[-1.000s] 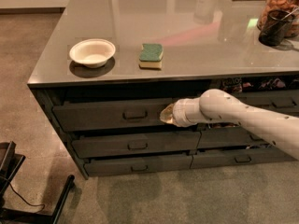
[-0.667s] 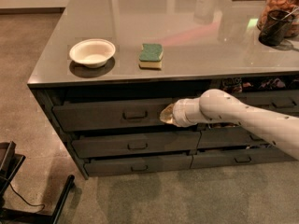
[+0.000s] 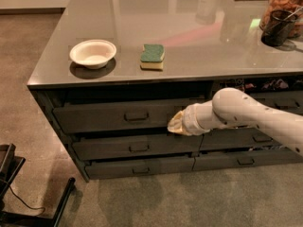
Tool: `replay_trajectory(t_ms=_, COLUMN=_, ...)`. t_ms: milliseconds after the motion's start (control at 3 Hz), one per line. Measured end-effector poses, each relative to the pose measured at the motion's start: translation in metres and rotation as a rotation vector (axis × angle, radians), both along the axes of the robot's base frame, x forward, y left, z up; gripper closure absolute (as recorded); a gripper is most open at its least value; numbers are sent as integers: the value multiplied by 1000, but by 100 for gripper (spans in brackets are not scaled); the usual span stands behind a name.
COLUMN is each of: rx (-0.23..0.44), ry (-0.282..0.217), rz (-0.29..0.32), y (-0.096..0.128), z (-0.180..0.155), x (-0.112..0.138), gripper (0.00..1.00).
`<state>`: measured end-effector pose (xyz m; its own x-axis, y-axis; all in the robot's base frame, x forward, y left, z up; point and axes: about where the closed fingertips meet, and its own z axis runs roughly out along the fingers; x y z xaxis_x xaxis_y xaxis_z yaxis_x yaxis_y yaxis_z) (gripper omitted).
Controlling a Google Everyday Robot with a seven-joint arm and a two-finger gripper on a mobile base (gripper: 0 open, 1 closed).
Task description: Close top drawer
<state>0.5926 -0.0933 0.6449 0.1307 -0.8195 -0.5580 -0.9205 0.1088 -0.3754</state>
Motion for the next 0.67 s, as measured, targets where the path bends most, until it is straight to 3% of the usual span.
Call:
replay_trajectory(t_ms=333, rx=-10, ry=46, rz=11, y=-2, z=31, x=-37, gripper=100)
replay_trajectory(t_ms=667, rx=-17, ry=44, rz=17, y=-2, z=37, x=-40, gripper=81)
